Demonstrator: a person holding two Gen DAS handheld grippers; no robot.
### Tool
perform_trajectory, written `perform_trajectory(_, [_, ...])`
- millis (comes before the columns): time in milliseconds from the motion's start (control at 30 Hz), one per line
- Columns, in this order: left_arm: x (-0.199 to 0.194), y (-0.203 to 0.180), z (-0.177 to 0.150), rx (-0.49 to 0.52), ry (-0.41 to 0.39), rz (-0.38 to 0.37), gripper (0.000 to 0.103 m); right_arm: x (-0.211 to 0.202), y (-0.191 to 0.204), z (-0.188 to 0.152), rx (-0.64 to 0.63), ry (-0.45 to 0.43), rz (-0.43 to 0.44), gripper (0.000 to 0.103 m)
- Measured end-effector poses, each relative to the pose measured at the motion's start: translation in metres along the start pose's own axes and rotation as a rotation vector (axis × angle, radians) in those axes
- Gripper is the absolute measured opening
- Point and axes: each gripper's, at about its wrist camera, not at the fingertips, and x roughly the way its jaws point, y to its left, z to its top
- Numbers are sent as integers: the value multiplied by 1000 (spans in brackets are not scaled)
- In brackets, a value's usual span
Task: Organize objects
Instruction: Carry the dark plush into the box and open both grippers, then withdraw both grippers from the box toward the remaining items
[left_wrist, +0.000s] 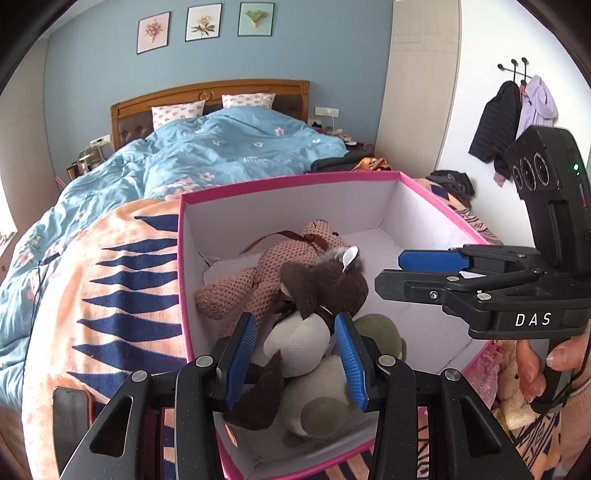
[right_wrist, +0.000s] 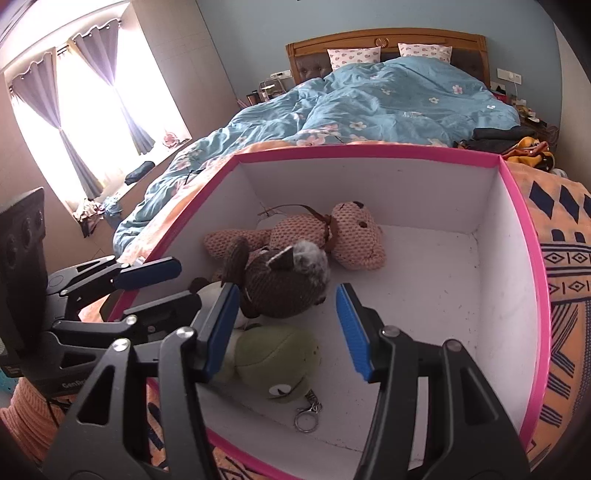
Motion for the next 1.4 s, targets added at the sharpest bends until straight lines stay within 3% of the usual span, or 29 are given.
perform_trajectory(133, [-13, -1, -5, -2, -47, -17, 55, -11, 0, -5, 2, -16, 14, 57])
perform_trajectory(300, [-41, -15, -15, 36, -138, -47, 72, -29, 6, -14, -13, -49, 38, 57])
perform_trajectory(633, [-87, -37, -39, 45, -239, -160, 81, -90, 23, -47, -52, -151, 95, 65])
perform_trajectory(867, [-81, -63, -60, 65, -193, -243, 81, -126, 15, -80, -35, -178, 78, 66])
perform_trajectory(1067, [-64, -81, -74, 55, -127, -294, 81, -133, 0, -110, 6, -157, 28, 66])
perform_trajectory(1400, [-42, -99, -88, 76, -42, -302, 81, -130, -30, -148, 115, -107, 3, 66])
